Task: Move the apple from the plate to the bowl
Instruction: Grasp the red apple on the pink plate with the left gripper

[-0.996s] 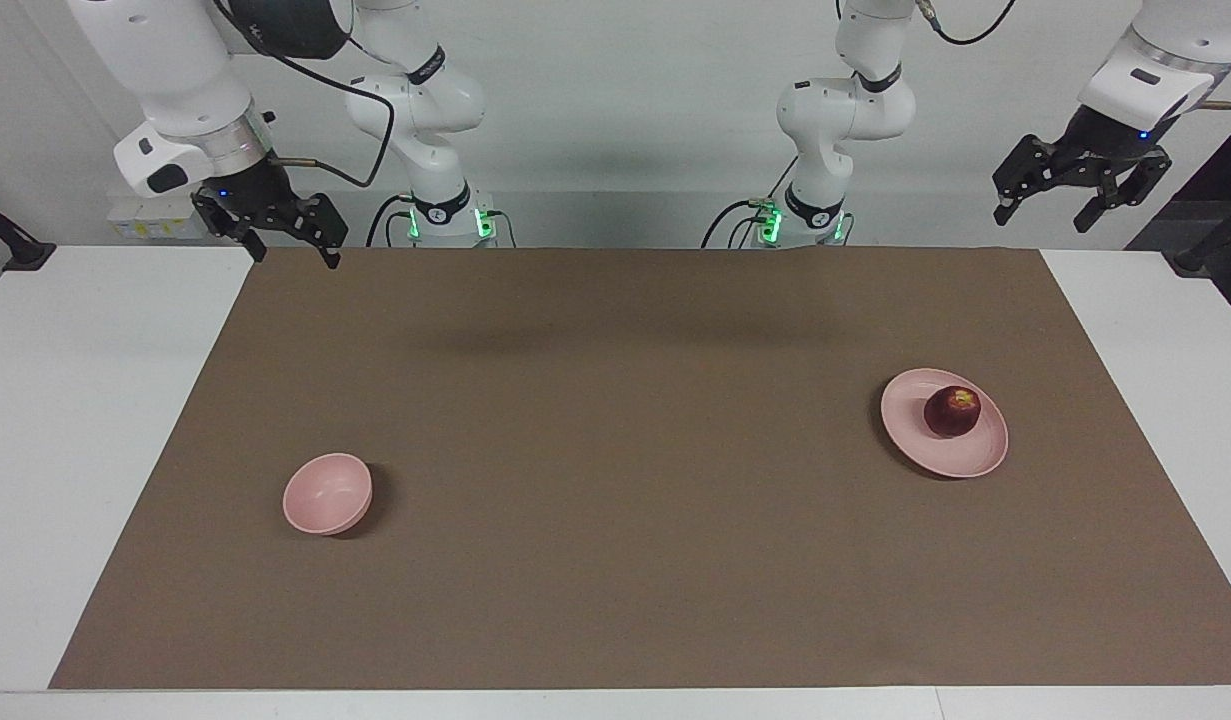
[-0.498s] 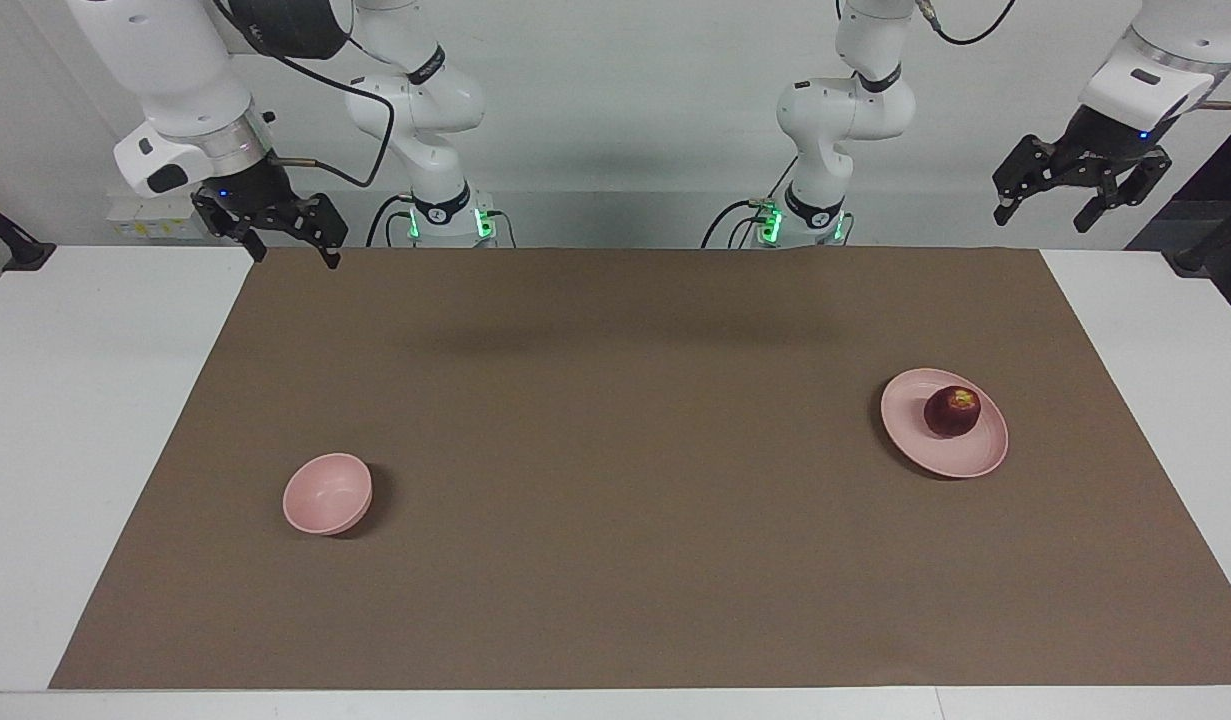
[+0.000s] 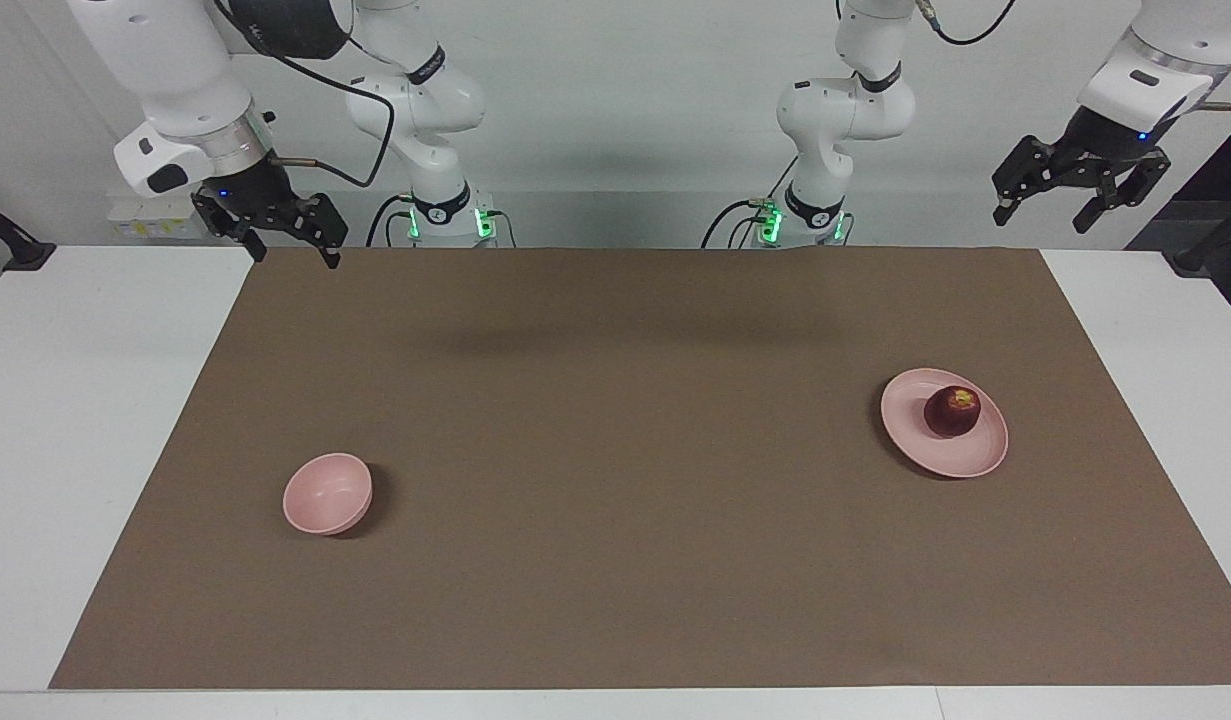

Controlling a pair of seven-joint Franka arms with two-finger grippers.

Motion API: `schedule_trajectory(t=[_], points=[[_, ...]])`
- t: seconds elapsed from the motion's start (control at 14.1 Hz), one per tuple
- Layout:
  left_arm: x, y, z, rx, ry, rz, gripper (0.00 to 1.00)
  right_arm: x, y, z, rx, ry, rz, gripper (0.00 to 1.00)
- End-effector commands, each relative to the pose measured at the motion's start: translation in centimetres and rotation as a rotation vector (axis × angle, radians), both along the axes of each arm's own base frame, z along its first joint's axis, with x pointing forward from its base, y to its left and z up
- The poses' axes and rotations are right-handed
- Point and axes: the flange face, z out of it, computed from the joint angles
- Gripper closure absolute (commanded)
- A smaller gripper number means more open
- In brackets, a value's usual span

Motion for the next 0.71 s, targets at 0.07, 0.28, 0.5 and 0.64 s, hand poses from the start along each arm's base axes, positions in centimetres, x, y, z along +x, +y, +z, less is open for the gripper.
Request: schedule_trajectory(t=[0.07,0.28,0.5,0.64], points=[[-1.3,-0.1,-1.7,-0.004,-0.027,-0.009,0.00,-0.5,0.1,0.0,0.026,-0.018,-0.015,0.00],[-0.5,0.0,-5.1,-0.005,-0.034,-0.005,0.00,-0.5,0.1,0.0,0.026,-0.018,-0.015,0.00],[0.4,0.2,-9.9,-0.005,-0.051,0.002,0.00,-0.5,0.1,0.0,0.026,-0.018,-0.013,0.00],[0.8,0.1,-13.1,-0.006,-0.072,0.005,0.00,-0.5,0.0,0.0,0.026,-0.018,-0.015,0.00]])
